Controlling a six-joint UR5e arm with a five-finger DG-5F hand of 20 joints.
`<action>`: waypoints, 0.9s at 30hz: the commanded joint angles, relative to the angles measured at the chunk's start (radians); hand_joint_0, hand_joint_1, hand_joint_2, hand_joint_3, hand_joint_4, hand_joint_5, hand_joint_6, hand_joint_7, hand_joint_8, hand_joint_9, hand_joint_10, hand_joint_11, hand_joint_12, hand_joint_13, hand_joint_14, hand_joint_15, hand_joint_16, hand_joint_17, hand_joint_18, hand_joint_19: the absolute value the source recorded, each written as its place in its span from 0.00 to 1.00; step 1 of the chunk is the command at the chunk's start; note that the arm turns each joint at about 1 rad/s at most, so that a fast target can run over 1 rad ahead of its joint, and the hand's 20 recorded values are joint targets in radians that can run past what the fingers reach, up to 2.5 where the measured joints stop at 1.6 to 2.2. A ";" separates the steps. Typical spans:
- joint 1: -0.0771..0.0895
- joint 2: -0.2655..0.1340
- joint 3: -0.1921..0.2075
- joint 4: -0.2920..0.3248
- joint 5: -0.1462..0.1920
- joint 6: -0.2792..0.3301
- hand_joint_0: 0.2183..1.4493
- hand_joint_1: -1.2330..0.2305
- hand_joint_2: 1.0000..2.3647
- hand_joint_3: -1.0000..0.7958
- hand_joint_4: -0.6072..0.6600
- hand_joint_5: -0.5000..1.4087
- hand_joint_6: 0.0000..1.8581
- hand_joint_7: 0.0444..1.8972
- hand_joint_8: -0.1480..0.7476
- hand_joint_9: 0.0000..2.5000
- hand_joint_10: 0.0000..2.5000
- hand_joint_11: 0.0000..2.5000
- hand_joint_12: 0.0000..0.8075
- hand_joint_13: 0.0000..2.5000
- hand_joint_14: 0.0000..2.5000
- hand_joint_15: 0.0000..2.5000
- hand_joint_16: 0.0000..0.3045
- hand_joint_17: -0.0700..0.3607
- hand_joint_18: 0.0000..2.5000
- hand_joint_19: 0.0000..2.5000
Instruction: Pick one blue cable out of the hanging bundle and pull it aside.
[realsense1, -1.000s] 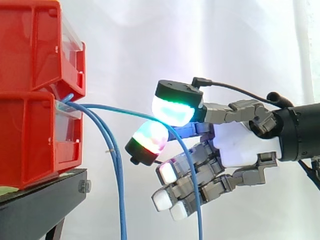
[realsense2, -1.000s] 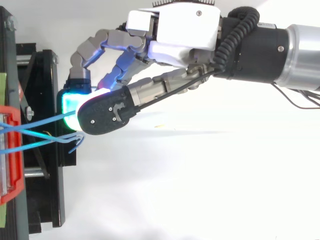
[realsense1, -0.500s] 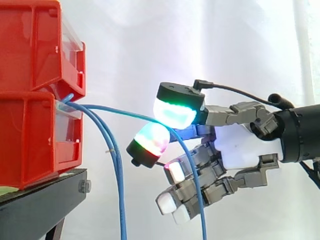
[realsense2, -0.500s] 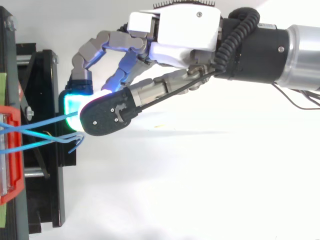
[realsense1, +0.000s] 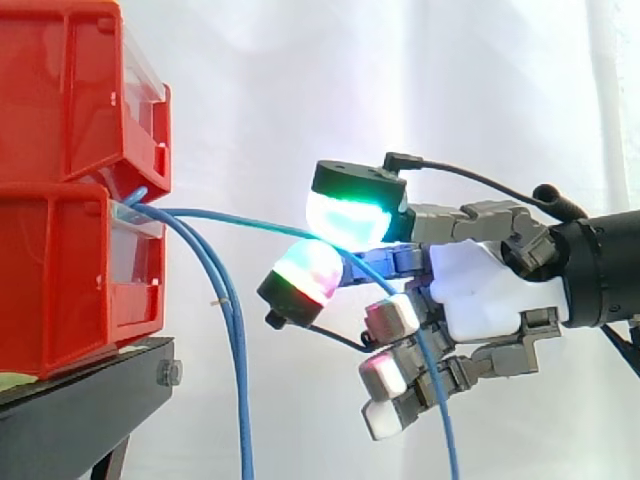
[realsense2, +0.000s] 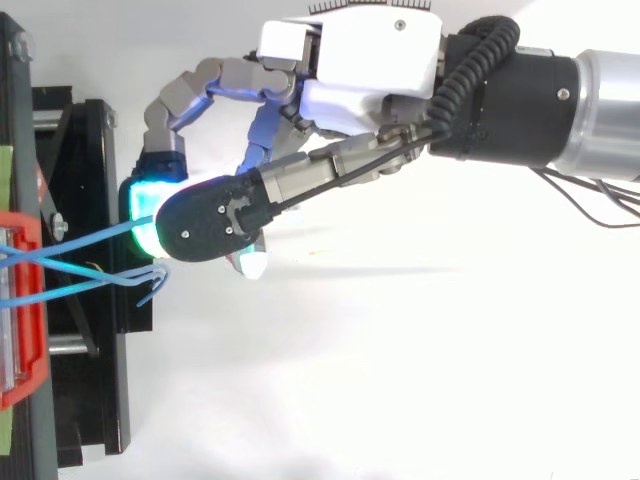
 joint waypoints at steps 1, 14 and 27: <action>0.000 0.000 0.000 -0.003 0.001 0.003 0.41 0.22 0.00 0.59 0.15 0.22 0.51 0.60 0.40 0.56 0.01 0.26 0.32 0.47 0.01 0.27 0.15 0.41 0.35 0.21; 0.002 0.000 0.000 -0.017 0.001 0.035 0.35 0.23 0.19 0.57 0.11 0.23 0.50 0.62 0.39 0.59 0.01 0.26 0.33 0.48 0.01 0.28 0.16 0.42 0.37 0.20; 0.003 0.000 -0.002 -0.029 -0.003 0.103 0.35 0.23 0.22 0.58 0.10 0.23 0.50 0.63 0.38 0.58 0.01 0.25 0.33 0.48 0.01 0.28 0.16 0.42 0.36 0.20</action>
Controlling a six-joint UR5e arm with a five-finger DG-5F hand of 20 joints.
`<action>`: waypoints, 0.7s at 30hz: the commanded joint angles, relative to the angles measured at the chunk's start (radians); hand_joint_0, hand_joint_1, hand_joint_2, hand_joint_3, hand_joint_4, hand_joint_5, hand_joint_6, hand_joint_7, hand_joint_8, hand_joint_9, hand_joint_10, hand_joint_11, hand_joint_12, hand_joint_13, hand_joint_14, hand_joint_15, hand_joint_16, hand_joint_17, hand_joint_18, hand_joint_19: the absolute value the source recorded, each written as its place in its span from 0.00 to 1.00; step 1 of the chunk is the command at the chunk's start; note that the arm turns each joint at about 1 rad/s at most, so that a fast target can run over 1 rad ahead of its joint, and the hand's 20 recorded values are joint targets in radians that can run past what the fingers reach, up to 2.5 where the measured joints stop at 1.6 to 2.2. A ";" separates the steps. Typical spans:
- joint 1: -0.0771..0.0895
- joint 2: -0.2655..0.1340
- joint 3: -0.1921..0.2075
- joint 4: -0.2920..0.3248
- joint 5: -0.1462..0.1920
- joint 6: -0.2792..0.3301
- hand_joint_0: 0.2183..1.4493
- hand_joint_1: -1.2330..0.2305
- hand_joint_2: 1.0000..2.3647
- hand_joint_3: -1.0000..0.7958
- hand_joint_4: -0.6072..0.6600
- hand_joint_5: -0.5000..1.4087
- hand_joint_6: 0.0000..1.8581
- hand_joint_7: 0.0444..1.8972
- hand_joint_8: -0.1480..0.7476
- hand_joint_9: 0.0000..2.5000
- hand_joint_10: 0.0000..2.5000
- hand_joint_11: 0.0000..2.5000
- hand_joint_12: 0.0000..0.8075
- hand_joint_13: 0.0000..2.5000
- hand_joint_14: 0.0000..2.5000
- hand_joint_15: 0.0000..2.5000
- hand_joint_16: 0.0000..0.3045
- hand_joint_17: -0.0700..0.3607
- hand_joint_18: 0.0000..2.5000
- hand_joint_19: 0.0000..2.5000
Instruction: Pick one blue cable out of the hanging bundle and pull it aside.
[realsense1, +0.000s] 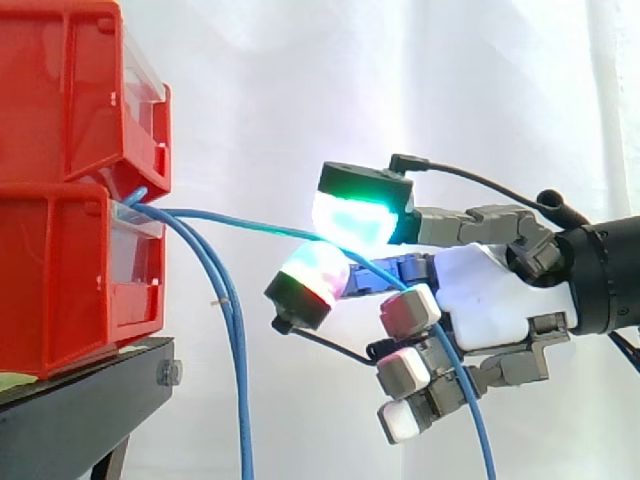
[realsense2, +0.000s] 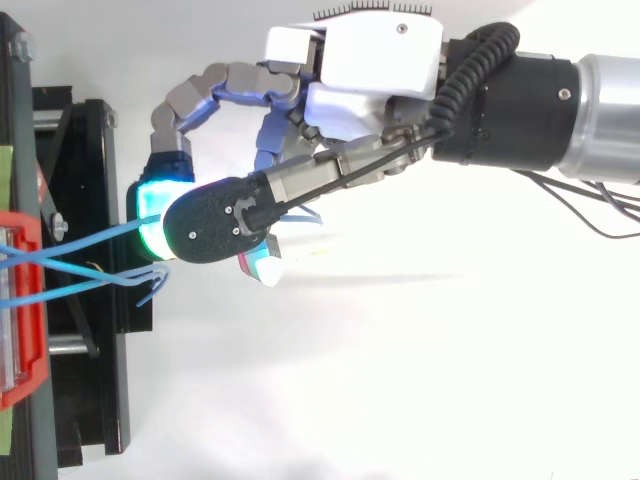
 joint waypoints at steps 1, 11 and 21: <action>0.001 0.000 0.000 -0.003 0.000 0.014 0.35 0.23 0.23 0.58 0.09 0.23 0.50 0.63 0.38 0.58 0.01 0.25 0.33 0.48 0.01 0.27 0.16 0.42 0.36 0.21; 0.001 0.000 -0.005 -0.004 -0.002 0.024 0.34 0.23 0.29 0.58 0.07 0.24 0.50 0.63 0.37 0.59 0.01 0.25 0.32 0.48 0.01 0.28 0.16 0.41 0.36 0.21; 0.001 0.000 -0.006 -0.003 -0.004 0.081 0.32 0.23 0.38 0.56 0.06 0.24 0.49 0.64 0.36 0.59 0.01 0.25 0.32 0.48 0.01 0.28 0.16 0.41 0.36 0.21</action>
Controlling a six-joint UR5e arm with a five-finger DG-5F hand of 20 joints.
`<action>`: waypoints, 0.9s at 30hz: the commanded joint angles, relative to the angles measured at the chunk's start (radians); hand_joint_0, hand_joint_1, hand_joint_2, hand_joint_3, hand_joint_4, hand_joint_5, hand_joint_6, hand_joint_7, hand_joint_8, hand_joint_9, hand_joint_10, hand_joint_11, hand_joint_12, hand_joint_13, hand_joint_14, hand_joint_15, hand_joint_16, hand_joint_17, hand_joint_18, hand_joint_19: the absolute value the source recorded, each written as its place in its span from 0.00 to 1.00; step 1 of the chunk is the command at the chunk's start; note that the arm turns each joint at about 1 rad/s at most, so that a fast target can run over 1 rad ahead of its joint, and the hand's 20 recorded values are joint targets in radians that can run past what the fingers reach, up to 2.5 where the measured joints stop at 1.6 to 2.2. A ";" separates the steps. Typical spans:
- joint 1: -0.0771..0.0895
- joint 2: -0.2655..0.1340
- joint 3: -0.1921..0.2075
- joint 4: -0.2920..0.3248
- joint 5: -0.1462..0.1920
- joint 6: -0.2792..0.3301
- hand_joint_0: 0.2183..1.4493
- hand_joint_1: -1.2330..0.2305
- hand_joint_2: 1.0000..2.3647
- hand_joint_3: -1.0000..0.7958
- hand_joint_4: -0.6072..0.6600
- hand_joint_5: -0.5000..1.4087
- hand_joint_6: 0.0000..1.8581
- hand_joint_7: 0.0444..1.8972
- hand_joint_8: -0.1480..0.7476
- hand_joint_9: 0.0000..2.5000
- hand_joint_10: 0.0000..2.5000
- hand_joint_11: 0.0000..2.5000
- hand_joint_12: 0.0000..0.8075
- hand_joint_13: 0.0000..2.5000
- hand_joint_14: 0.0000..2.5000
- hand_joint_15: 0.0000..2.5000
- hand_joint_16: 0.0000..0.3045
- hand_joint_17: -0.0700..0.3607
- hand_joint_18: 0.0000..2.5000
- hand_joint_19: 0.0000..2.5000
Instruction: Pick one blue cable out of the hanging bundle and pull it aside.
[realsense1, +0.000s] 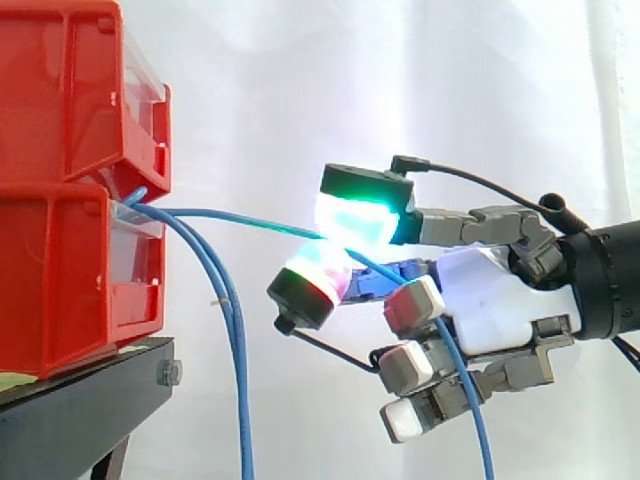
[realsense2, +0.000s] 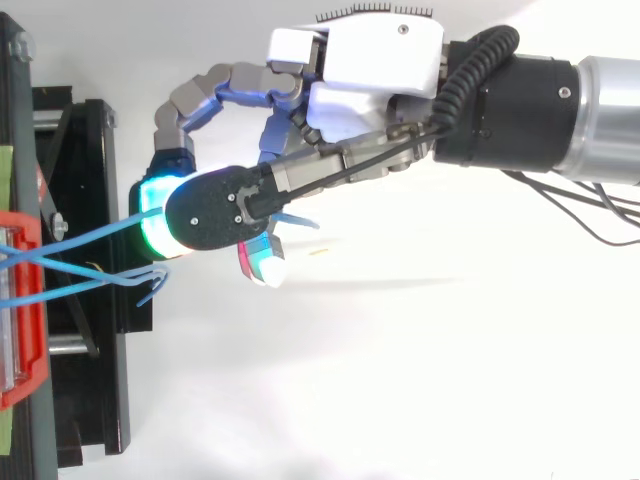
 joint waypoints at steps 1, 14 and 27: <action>0.000 0.000 -0.001 -0.001 -0.001 0.013 0.32 0.23 0.38 0.56 0.07 0.24 0.49 0.64 0.37 0.59 0.01 0.25 0.32 0.48 0.01 0.28 0.16 0.41 0.36 0.21; 0.000 0.000 -0.044 0.002 -0.002 0.033 0.31 0.24 0.42 0.55 0.06 0.24 0.49 0.64 0.36 0.60 0.01 0.25 0.33 0.48 0.01 0.28 0.16 0.41 0.36 0.21; 0.000 -0.002 -0.054 0.045 0.001 0.013 0.31 0.24 0.42 0.55 0.06 0.24 0.49 0.64 0.36 0.60 0.01 0.25 0.33 0.48 0.01 0.29 0.16 0.41 0.36 0.21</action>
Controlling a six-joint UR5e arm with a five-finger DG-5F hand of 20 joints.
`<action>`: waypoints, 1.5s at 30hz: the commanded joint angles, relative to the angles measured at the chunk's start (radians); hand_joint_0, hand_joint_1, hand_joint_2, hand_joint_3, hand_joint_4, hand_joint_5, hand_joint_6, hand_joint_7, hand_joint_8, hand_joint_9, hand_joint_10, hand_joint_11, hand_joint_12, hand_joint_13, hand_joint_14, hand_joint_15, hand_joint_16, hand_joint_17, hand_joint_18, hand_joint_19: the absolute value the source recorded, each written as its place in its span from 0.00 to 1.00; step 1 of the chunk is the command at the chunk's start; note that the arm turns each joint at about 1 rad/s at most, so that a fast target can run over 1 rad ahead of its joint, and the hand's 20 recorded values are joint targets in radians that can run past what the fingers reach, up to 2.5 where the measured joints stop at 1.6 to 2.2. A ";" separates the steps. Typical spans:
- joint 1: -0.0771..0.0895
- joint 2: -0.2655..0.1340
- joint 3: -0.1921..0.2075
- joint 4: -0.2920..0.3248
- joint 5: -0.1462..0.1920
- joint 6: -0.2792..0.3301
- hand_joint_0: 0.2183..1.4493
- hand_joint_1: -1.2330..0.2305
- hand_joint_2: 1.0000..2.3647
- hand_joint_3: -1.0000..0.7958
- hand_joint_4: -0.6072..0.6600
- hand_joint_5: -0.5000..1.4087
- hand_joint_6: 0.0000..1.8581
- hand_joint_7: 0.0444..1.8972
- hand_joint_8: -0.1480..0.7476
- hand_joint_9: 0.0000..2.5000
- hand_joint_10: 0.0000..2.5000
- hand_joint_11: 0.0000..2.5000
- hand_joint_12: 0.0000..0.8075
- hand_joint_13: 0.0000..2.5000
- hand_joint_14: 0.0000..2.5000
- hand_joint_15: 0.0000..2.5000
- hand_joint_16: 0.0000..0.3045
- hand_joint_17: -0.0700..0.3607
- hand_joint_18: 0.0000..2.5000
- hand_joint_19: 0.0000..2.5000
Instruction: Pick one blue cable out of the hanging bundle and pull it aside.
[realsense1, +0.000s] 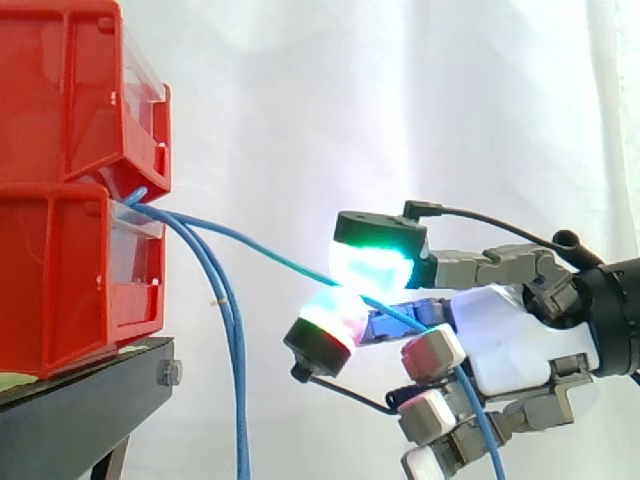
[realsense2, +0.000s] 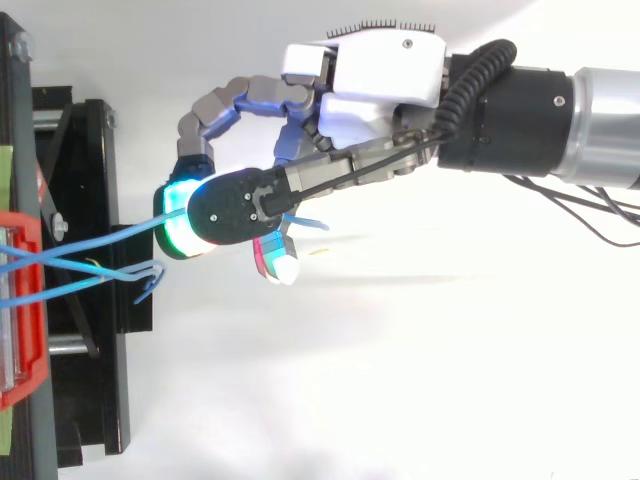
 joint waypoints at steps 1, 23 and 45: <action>0.000 -0.001 -0.007 0.026 0.002 -0.009 0.31 0.24 0.42 0.55 0.06 0.24 0.49 0.64 0.37 0.59 0.01 0.25 0.33 0.48 0.01 0.29 0.16 0.41 0.36 0.21; 0.002 -0.001 -0.157 0.268 0.000 -0.026 0.31 0.24 0.42 0.55 0.06 0.24 0.49 0.64 0.36 0.59 0.01 0.25 0.32 0.48 0.01 0.28 0.16 0.41 0.36 0.21; 0.011 -0.001 -0.257 0.434 0.005 -0.029 0.31 0.24 0.44 0.55 0.06 0.24 0.49 0.64 0.37 0.59 0.01 0.25 0.33 0.48 0.01 0.29 0.16 0.41 0.36 0.21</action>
